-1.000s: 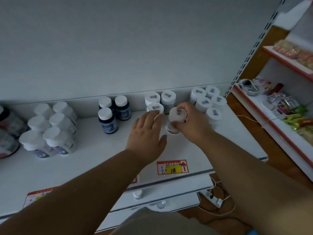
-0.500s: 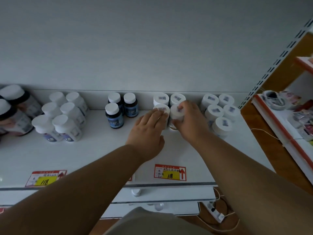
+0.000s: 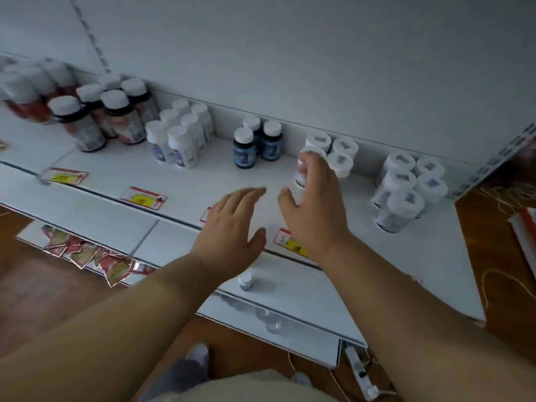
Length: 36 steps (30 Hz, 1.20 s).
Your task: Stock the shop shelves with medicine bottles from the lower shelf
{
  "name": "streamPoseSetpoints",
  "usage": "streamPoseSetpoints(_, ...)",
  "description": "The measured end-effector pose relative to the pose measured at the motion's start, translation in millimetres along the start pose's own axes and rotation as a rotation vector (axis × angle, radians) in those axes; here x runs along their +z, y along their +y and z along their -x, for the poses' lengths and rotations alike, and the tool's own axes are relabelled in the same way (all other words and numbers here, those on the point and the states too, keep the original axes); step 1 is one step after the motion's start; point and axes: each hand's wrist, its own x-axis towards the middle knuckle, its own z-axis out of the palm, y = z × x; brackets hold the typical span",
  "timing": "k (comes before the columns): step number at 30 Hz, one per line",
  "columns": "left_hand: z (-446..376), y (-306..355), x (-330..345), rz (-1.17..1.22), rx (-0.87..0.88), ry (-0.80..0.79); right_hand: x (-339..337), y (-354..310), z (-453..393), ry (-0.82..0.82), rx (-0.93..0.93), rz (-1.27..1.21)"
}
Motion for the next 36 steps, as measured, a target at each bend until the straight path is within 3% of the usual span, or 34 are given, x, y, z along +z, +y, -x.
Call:
streamPoseSetpoints(4,47.2,-38.8,-28.0,0.107,-0.103,-0.001,22.4,-51.8,14.8,-0.109,-0.02,-0.038)
streamPoseSetpoints(8,89.7,-105.5,-53.5,0.075,-0.094,-0.042,72.7,-107.7,38.4,-0.091,-0.03,-0.051)
streamPoseSetpoints(12,128.0,-171.4,-79.0,0.058,-0.088,-0.07,136.6,-161.9,72.5,-0.207,0.089,-0.117)
streamPoseSetpoints(16,144.1,-221.3,-76.3,0.1,-0.145,-0.078,190.4,-174.7,95.6,-0.348,0.196,-0.114)
streamPoseSetpoints(20,147.2,-264.8,-32.5,0.15,-0.214,-0.095,247.1,-129.2,102.3,-0.405,0.329,-0.079)
streamPoseSetpoints(25,127.7,-302.9,66.0,0.309,-0.316,-0.094,333.0,-17.7,91.8,-0.386,0.454,0.035)
streamPoseSetpoints(32,101.0,-326.1,206.9,0.485,-0.495,-0.022,396.7,130.7,43.1,-0.434,0.348,0.382)
streamPoseSetpoints(36,83.4,-331.5,259.3,0.557,-0.566,0.017,422.9,185.3,15.3,-0.634,0.363,0.559)
